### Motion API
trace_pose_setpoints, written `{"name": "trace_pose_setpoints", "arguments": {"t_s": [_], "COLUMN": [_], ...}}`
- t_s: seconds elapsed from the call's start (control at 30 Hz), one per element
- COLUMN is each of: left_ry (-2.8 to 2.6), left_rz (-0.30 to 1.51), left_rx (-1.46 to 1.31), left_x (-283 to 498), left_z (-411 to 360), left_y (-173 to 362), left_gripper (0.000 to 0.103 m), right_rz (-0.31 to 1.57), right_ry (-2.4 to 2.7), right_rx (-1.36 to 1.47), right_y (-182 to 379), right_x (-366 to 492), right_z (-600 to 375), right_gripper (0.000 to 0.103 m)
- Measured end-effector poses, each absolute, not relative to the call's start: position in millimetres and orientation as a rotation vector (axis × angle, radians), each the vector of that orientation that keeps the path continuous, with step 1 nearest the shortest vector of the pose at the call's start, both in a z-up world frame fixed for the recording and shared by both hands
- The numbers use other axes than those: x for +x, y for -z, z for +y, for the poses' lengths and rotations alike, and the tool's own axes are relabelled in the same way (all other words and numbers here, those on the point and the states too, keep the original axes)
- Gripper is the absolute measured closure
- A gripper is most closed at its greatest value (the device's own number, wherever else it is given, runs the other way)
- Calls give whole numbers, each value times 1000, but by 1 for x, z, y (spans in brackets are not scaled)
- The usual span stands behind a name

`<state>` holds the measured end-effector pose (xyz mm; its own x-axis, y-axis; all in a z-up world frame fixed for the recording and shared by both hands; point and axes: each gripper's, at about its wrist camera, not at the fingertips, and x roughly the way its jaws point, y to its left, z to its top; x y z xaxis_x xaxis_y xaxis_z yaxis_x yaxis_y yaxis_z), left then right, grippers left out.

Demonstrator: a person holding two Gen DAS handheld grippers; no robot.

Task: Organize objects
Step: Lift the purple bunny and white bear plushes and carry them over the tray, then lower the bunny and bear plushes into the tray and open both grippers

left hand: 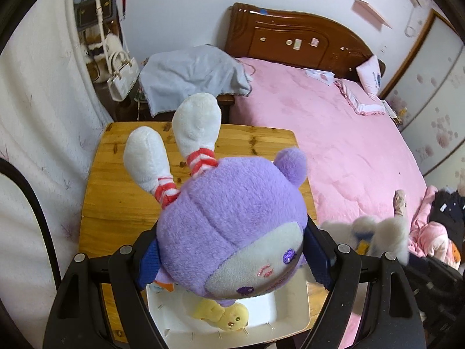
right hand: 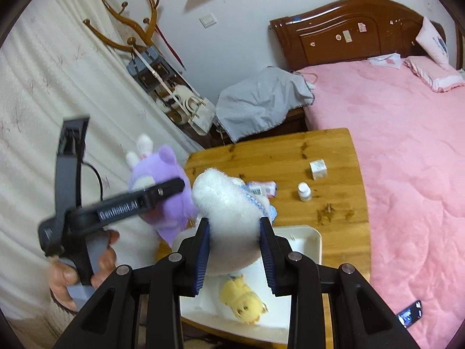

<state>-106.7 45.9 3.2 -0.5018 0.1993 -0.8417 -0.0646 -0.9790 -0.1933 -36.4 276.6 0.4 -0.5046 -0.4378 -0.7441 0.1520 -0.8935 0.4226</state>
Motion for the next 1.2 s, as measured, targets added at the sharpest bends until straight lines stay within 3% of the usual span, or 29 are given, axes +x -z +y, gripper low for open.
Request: {"name": "trace_pose_setpoints", "arguments": {"t_s": [0.67, 0.83, 1.0, 1.2], "left_ry": [-2533, -2499, -2458, -2420], "left_rz": [56, 76, 79, 90], "left_rx": [-1465, -1515, -1572, -1641], "left_x": [-77, -73, -67, -63], "left_z": [109, 114, 117, 118], "left_y": [12, 24, 34, 46], "left_gripper": [19, 18, 17, 13], "right_rz": [-289, -242, -248, -279], "right_ry": [2266, 2235, 2236, 2231], "right_rx": [1590, 1624, 1630, 1656], "right_y": [57, 61, 61, 67], "right_x": [9, 14, 15, 14], "right_z": [273, 268, 270, 276], "right_gripper": [68, 64, 49, 47]}}
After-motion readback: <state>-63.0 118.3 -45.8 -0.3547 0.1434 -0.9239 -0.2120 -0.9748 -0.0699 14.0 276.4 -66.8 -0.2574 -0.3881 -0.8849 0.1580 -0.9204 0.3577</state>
